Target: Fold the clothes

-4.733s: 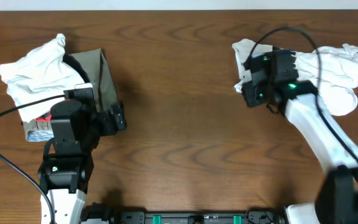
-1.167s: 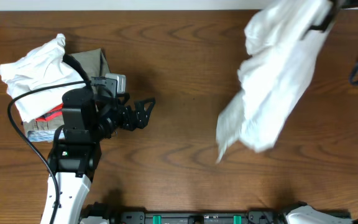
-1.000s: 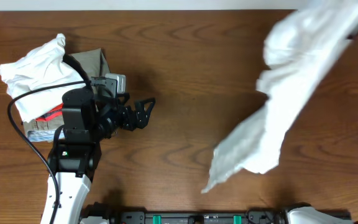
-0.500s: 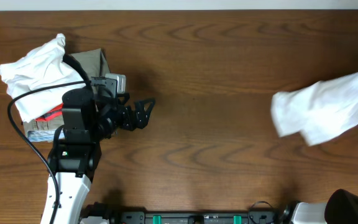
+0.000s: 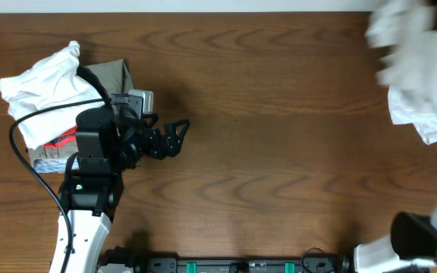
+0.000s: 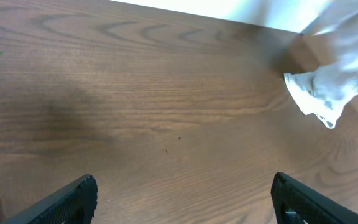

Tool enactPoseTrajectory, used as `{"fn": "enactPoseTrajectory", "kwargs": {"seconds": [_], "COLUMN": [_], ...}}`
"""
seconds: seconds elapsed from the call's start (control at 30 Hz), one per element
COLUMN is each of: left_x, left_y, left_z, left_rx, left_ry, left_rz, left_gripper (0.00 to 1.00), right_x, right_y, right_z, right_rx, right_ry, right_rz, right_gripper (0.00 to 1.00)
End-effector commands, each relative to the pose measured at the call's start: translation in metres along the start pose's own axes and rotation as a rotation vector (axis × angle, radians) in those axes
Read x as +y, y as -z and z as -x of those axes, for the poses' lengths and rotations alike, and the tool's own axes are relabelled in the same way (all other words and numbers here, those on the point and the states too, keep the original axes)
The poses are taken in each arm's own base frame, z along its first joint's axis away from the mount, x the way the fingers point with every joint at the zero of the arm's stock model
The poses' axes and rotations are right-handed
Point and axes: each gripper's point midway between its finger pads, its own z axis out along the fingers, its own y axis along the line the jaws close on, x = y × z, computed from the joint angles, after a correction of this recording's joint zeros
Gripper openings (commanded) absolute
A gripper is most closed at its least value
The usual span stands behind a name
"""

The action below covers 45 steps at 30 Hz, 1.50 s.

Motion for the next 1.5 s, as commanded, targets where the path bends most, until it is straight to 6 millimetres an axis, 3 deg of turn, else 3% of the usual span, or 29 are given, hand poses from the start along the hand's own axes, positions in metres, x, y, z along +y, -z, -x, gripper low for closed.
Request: {"fn": "enactPoseTrajectory", "kwargs": {"seconds": [0.0,0.17,0.27,0.3,0.37,0.47,0.5,0.67,0.77,1.03,1.17,1.3,1.47], "left_x": [-0.005,-0.004,-0.004,-0.004,-0.003,-0.003,-0.002,0.002,0.008,0.003,-0.008,-0.013,0.004], "left_y": [0.001,0.001,0.001,0.0,0.0,-0.001,-0.001,-0.007,-0.015,-0.066,-0.104,-0.143,-0.185], "left_z": [0.009,0.009,0.008,0.008,0.008,0.007,0.007,0.003,-0.003,-0.038,-0.059,-0.074,-0.093], "left_rx": [-0.017,-0.015,-0.014,-0.012,-0.01,-0.008,-0.007,0.014,0.045,0.191,0.248,0.258,0.23], "left_ry": [-0.013,-0.012,-0.011,-0.01,-0.009,-0.008,-0.007,0.006,0.024,0.057,0.108,0.158,0.363], "left_rz": [-0.007,-0.007,-0.007,-0.006,-0.006,-0.005,-0.002,0.002,0.008,-0.045,-0.09,-0.12,-0.025], "left_gripper": [0.9,0.9,0.9,0.9,0.9,0.9,0.9,0.9,0.91,0.91,0.91,0.91,0.84], "right_x": [0.089,0.199,0.243,0.253,0.258,0.243,0.234,0.185,0.156,0.091,0.074,0.071,0.072], "right_y": [-0.03,-0.068,-0.084,-0.087,-0.092,-0.096,-0.096,-0.086,-0.078,-0.062,-0.053,-0.045,-0.043], "right_z": [-0.008,-0.049,-0.074,-0.079,-0.085,-0.082,-0.081,-0.087,-0.101,-0.145,-0.159,-0.17,-0.172], "right_rx": [0.036,0.179,0.254,0.27,0.288,0.292,0.295,0.349,0.411,0.58,0.635,0.684,0.697], "right_ry": [0.03,0.069,0.076,0.087,0.109,0.11,0.101,0.068,0.028,-0.137,-0.171,-0.181,-0.181], "right_rz": [0.247,0.461,0.512,0.518,0.485,0.381,0.343,0.222,0.175,0.052,0.025,0.022,0.025], "right_gripper": [0.01,0.01,0.04,0.09,0.35,0.66,0.69,0.7,0.72,0.73,0.73,0.73,0.72]}}
